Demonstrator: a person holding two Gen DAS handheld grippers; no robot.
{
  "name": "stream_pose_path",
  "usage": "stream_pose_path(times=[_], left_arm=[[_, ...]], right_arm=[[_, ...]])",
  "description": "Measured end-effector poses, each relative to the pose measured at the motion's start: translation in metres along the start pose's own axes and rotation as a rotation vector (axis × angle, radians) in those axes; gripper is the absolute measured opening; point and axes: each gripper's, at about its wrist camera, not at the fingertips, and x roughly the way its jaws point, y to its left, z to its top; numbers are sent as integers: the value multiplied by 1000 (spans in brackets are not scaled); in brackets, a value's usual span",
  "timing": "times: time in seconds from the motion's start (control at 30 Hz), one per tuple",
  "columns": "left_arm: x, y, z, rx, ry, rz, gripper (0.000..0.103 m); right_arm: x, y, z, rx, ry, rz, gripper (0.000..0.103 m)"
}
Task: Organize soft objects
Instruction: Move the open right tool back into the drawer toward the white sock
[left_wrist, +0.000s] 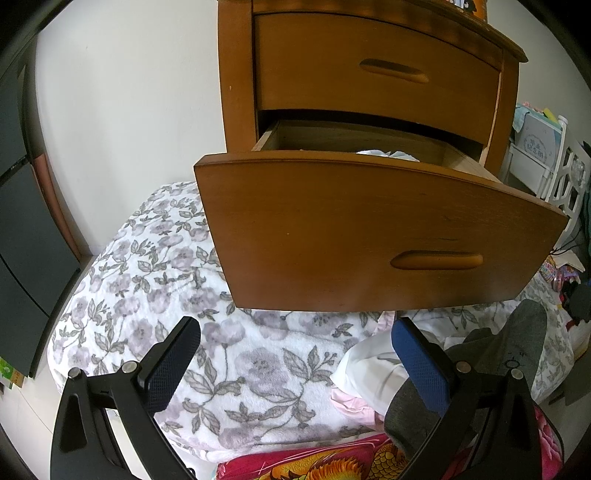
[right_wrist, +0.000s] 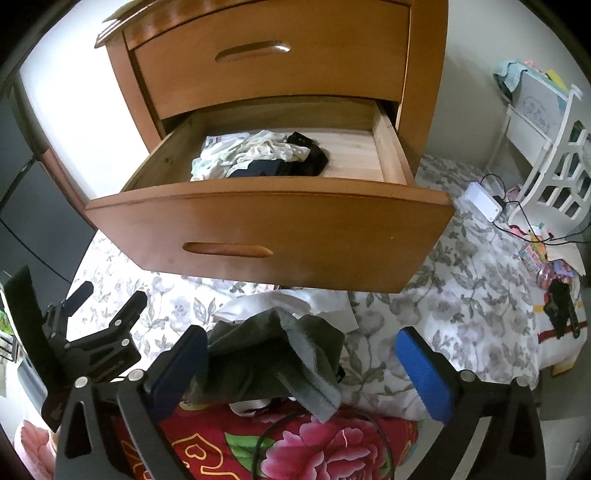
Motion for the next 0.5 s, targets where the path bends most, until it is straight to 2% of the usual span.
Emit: stream_pose_path(times=[0.5], left_arm=[[0, -2, 1, 10, -3, 3, 103]], right_arm=[[1, 1, 3, -30, -55, 13, 103]])
